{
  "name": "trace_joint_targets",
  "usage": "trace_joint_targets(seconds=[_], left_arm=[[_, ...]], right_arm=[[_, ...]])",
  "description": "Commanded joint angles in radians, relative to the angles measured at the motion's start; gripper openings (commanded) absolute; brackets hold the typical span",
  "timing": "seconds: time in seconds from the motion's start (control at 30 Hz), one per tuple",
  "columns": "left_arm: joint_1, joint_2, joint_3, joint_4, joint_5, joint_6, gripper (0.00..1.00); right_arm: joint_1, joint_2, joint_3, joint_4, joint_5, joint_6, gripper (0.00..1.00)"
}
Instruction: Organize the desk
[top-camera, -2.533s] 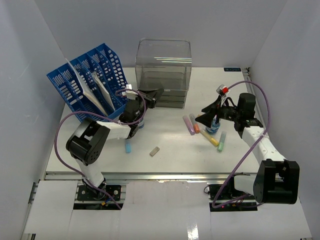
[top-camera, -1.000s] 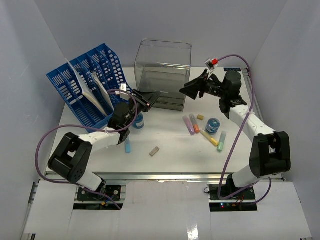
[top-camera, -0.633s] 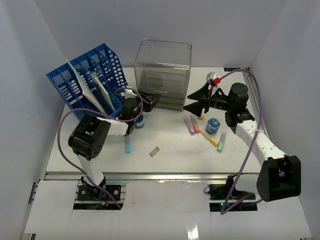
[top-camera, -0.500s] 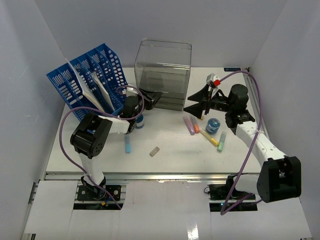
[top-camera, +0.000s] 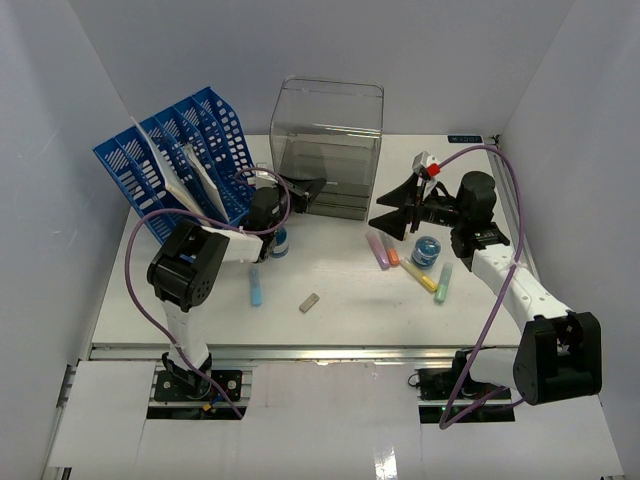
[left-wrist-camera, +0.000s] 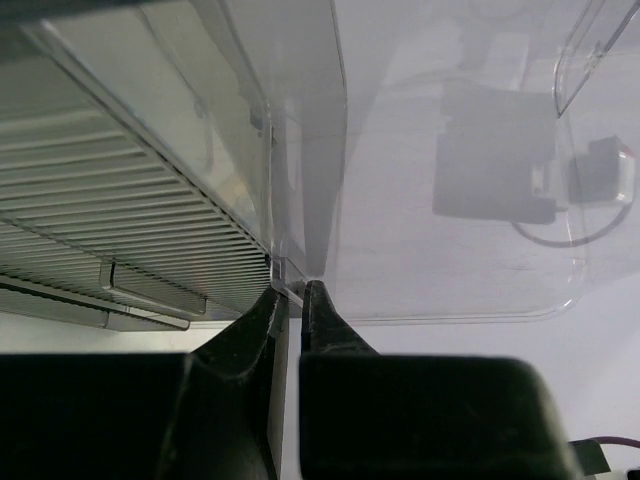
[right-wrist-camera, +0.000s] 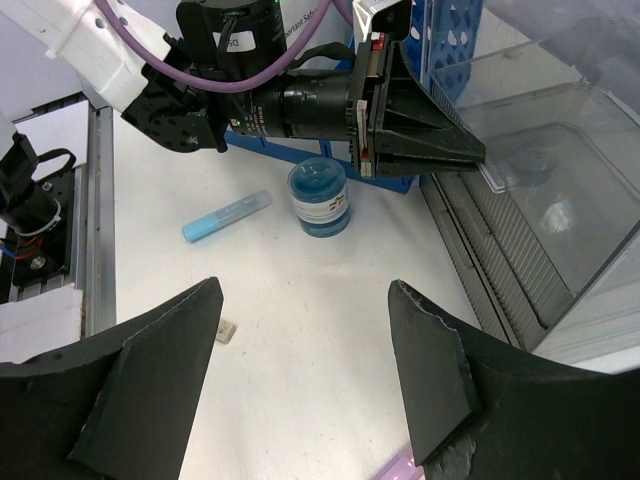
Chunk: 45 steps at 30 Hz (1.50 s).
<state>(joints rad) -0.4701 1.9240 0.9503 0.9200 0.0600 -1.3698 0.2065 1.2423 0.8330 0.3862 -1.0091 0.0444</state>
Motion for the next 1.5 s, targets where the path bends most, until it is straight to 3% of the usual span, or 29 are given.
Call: trace_joint_targets(seconds=[0.0, 0.13, 0.63, 0.93, 1.2, 1.47], left_arm=[[0.014, 0.007, 0.028, 0.036, 0.005, -0.002, 0.06], [0.014, -0.018, 0.014, 0.065, 0.043, -0.002, 0.00], [0.014, -0.211, -0.019, 0.070, 0.145, -0.009, 0.00], [0.014, -0.239, -0.019, 0.073, 0.185, -0.021, 0.00], [0.014, -0.265, -0.008, 0.078, 0.208, -0.021, 0.00], [0.014, -0.270, 0.001, 0.089, 0.222, -0.036, 0.00]], right_arm=[[-0.011, -0.014, -0.004, -0.002, 0.005, -0.015, 0.73], [-0.015, -0.010, -0.001, -0.018, 0.036, -0.017, 0.73], [-0.025, 0.125, 0.158, -0.066, 0.092, 0.048, 0.78], [-0.028, 0.180, 0.240, -0.078, 0.105, 0.098, 0.84], [-0.039, 0.192, 0.279, -0.090, 0.138, 0.137, 0.84], [-0.039, 0.207, 0.307, -0.102, 0.278, 0.231, 0.82]])
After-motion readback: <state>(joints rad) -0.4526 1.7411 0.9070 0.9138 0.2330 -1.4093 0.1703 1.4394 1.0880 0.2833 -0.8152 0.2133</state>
